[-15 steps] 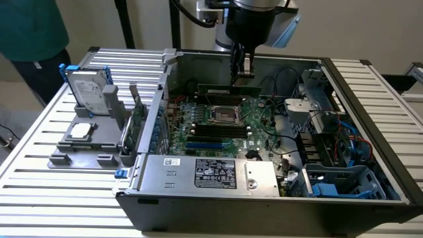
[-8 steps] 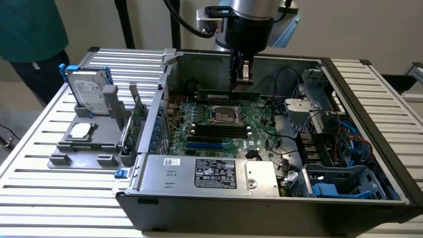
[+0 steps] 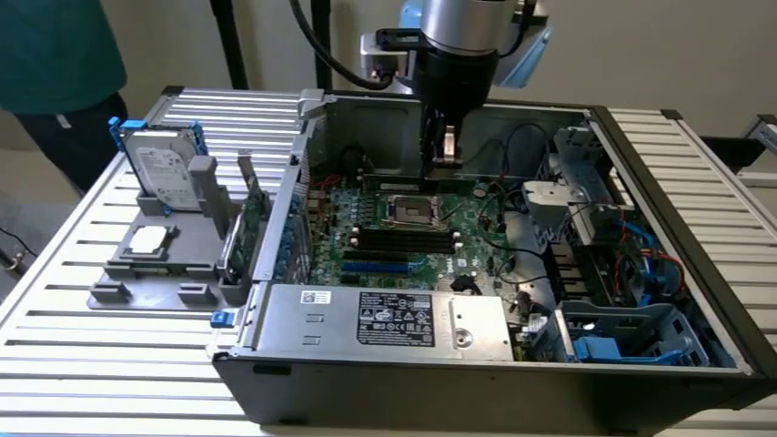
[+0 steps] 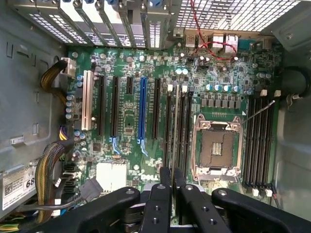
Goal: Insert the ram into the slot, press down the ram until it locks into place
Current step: 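Insert the ram into the slot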
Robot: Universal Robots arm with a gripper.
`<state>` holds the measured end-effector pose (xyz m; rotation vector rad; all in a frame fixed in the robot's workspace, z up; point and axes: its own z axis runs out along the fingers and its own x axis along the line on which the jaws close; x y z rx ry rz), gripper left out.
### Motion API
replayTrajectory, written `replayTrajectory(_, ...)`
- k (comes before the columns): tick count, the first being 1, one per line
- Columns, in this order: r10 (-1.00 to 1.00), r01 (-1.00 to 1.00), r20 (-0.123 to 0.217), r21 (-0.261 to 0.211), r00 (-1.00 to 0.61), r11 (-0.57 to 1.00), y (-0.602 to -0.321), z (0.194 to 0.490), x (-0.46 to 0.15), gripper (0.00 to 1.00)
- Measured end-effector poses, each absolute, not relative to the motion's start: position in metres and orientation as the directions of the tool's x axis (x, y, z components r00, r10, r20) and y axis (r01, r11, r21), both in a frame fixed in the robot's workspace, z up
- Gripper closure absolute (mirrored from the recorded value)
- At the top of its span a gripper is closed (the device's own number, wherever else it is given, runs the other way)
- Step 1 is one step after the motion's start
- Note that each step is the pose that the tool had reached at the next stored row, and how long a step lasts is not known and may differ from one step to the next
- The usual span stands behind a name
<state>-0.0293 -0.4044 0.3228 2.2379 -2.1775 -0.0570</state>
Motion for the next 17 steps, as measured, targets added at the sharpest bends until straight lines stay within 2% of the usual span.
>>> replayTrajectory(17,-1.000,-0.999,-0.013,0.039,0.027,-0.028,-0.405,0.292,-0.029,0.86)
